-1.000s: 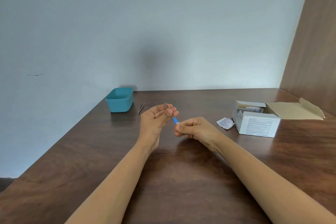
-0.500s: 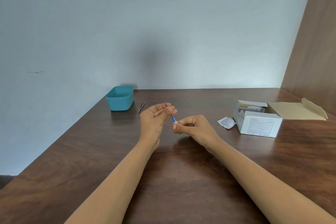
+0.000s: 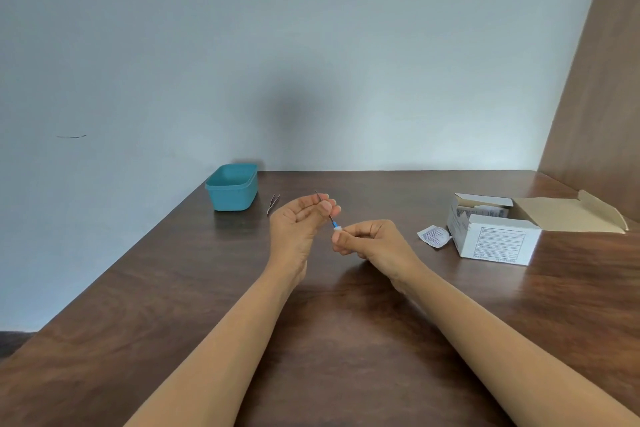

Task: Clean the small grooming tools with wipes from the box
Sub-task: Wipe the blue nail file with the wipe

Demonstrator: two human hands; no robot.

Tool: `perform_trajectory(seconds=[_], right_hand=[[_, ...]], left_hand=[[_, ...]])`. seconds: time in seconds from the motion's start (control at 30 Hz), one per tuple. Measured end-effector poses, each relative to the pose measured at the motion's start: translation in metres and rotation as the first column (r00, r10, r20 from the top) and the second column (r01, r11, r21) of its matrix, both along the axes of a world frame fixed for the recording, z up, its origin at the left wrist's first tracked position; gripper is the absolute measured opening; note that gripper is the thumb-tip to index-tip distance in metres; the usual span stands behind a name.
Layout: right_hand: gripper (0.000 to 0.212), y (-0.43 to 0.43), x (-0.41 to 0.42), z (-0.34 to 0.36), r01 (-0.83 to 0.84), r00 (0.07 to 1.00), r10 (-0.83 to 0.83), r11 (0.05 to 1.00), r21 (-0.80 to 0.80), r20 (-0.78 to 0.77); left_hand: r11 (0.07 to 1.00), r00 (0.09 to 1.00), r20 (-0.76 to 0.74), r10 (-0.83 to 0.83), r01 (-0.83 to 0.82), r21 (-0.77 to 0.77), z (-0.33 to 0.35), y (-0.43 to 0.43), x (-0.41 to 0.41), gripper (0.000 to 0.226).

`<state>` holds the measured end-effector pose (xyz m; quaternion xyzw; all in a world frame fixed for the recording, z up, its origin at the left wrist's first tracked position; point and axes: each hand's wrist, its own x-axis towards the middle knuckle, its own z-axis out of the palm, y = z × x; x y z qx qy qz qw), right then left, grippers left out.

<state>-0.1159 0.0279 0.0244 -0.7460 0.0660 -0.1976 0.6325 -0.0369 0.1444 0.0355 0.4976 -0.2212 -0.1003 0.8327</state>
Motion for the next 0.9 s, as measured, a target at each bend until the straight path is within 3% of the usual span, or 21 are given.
perform_trajectory(seconds=[0.1,0.17,0.23,0.4,0.7,0.9], right_hand=[[0.004,-0.0015,0.0013,-0.0021,0.108,0.994,-0.102,0.979,-0.174,0.044],[0.01,-0.0032,0.0033,-0.006,0.219,0.975,-0.211,0.904,-0.368,0.065],[0.015,-0.0021,0.0046,-0.0079,0.277,0.959,-0.269,0.842,-0.462,0.086],[0.007,-0.0012,0.0009,-0.0013,0.237,0.971,-0.231,0.906,-0.349,0.061],[0.03,0.0025,0.004,-0.0019,0.228,0.974,-0.206,0.862,-0.453,0.1],[0.014,0.0008,0.003,-0.0022,0.127,0.992,-0.118,0.957,-0.261,0.051]], left_hand=[[1.0,1.0,-0.018,0.023,-0.023,-0.008,-0.0011,-0.001,0.0006,0.012],[0.998,0.998,-0.024,0.064,-0.065,-0.009,-0.0015,-0.002,-0.0004,0.011],[0.995,0.995,-0.007,0.095,-0.095,-0.007,-0.0014,-0.0032,-0.0024,0.01],[0.994,0.994,-0.004,0.107,-0.107,0.005,-0.0025,-0.0031,-0.0042,0.009],[0.993,0.994,-0.021,0.107,-0.108,-0.051,0.0017,0.0003,-0.0033,0.011],[0.987,0.987,-0.017,0.157,-0.158,-0.025,0.0009,-0.0001,-0.0021,0.01]])
